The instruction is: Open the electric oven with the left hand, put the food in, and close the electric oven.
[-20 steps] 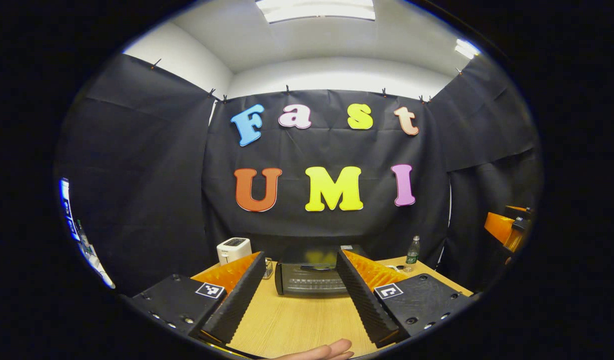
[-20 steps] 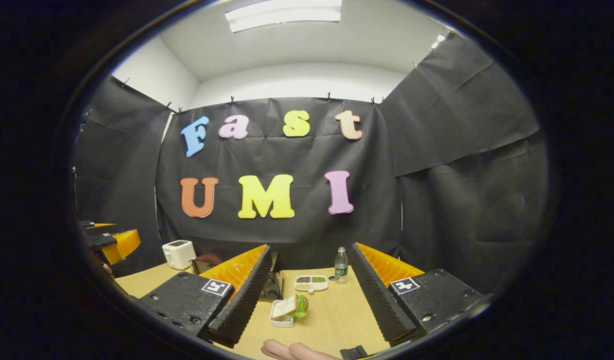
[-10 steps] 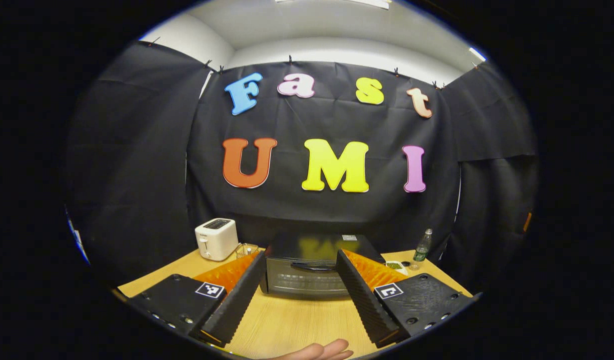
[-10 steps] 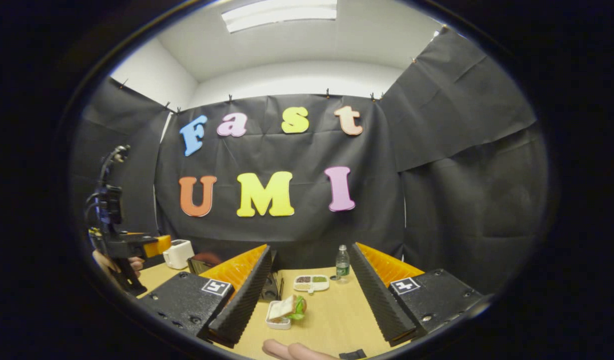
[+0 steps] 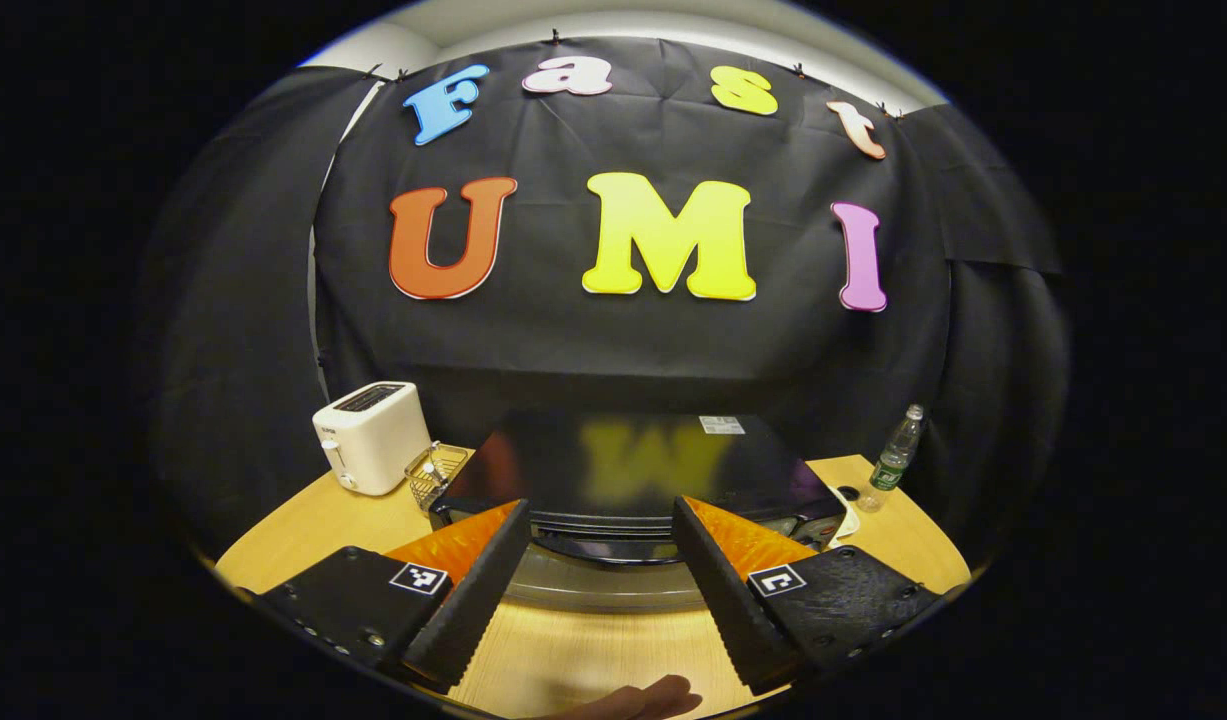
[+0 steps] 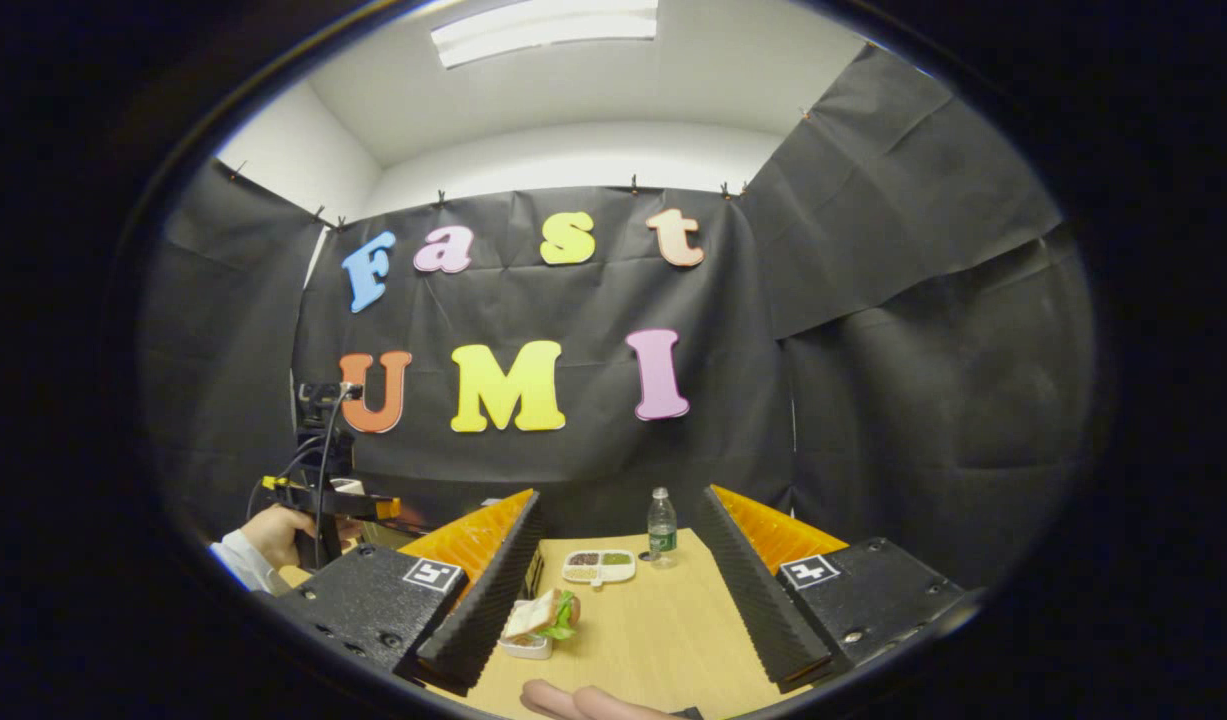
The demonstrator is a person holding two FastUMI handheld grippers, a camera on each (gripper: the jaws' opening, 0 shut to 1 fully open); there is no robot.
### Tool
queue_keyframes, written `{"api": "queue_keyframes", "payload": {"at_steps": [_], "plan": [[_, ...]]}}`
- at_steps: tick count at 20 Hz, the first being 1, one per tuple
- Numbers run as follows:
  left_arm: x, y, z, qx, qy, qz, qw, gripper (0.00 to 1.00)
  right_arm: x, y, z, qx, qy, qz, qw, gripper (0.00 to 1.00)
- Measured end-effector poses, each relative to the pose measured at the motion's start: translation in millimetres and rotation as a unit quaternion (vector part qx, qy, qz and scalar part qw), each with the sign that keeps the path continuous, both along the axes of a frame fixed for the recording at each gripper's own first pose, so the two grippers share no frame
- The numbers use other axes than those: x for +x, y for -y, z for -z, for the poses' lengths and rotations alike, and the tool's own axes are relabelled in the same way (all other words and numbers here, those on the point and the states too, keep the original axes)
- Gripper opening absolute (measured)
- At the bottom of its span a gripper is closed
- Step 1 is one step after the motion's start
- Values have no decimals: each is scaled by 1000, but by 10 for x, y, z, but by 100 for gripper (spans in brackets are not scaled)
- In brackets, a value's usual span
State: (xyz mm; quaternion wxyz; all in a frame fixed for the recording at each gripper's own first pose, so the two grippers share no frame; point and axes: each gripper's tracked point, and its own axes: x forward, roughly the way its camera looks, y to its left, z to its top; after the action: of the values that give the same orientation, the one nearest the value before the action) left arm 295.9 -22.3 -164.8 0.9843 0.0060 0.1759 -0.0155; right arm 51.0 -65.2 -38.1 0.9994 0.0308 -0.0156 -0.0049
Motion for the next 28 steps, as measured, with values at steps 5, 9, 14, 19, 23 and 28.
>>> {"api": "queue_keyframes", "payload": {"at_steps": [5,9,14,19,23,28], "plan": [[246,100,286,31,-31,6,999,93,60,154,124,7,-4,2,1000,95],[255,136,382,30,-50,6,998,95,80,240,226,14,-9,8,1000,95],[118,124,394,19,-58,11,998,97,7,282,230,10,-15,18,1000,100],[-214,119,417,2,-56,13,998,97,-218,282,163,14,-8,28,999,96],[-534,102,492,-2,-55,21,998,97,-385,278,126,17,-5,38,999,95],[-907,85,715,14,-54,27,998,96,-523,257,167,18,-13,41,999,95]]}}
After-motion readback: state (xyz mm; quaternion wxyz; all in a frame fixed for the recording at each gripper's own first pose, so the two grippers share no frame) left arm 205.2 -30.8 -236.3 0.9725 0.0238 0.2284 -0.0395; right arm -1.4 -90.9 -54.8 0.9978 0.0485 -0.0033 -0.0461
